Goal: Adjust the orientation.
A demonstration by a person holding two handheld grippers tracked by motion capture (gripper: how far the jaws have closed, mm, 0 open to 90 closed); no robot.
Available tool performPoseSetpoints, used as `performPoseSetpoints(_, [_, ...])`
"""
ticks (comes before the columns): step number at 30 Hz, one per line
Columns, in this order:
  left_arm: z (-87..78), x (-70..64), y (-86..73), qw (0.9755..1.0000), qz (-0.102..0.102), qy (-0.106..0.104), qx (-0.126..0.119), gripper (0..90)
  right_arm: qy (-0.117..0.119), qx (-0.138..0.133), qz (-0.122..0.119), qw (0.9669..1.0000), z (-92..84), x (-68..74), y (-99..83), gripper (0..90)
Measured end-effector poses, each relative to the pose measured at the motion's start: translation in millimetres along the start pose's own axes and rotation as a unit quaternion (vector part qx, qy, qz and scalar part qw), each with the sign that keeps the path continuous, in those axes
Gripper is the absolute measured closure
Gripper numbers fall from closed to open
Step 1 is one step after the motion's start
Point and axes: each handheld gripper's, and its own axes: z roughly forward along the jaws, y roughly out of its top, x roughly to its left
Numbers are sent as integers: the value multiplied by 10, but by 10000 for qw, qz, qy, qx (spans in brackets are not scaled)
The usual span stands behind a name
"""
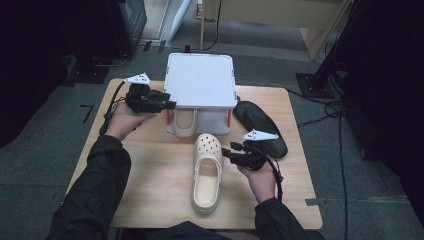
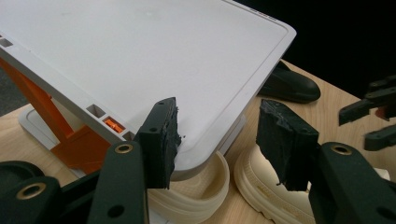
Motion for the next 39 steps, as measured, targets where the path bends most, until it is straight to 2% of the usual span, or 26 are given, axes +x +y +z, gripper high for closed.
performPoseSetpoints(6, [-1,-4,-2,10000,-7,-3,-6,486,149,-75,-166,9997,-127,204,14,434])
performPoseSetpoints(10, [-1,-4,-5,10000,-3,-3,-14,486,177,-37,-242,9995,-120,297,-62,394])
performPoseSetpoints(12, [-1,-3,-6,10000,-4,-2,-18,486,211,31,-151,9997,-84,310,-103,375])
performPoseSetpoints(15, [-1,-3,-7,10000,-4,-5,-23,487,213,175,-185,9994,-11,339,-153,369])
performPoseSetpoints(24, [0,-1,-10,10000,-4,-10,-36,487,-90,570,-278,9979,267,416,-245,366])
performPoseSetpoints(28, [2,1,-13,10000,-14,-22,-57,488,-380,496,-387,9973,327,407,-243,399])
performPoseSetpoints(30, [1,4,-14,10000,-16,-25,-57,488,-465,503,-405,9968,341,389,-246,460])
performPoseSetpoints(31, [1,5,-15,10000,-13,-28,-57,488,-498,511,-446,9965,338,372,-245,474])
performPoseSetpoints(33, [0,6,-16,10000,-14,-29,-58,489,-418,488,-353,9973,331,341,-237,488])
performPoseSetpoints(38, [1,5,-16,10000,-24,-27,-63,489,-625,464,-612,9951,281,355,-224,612])
performPoseSetpoints(39, [0,5,-17,10000,-20,-28,-60,489,-606,455,-590,9954,270,342,-219,626])
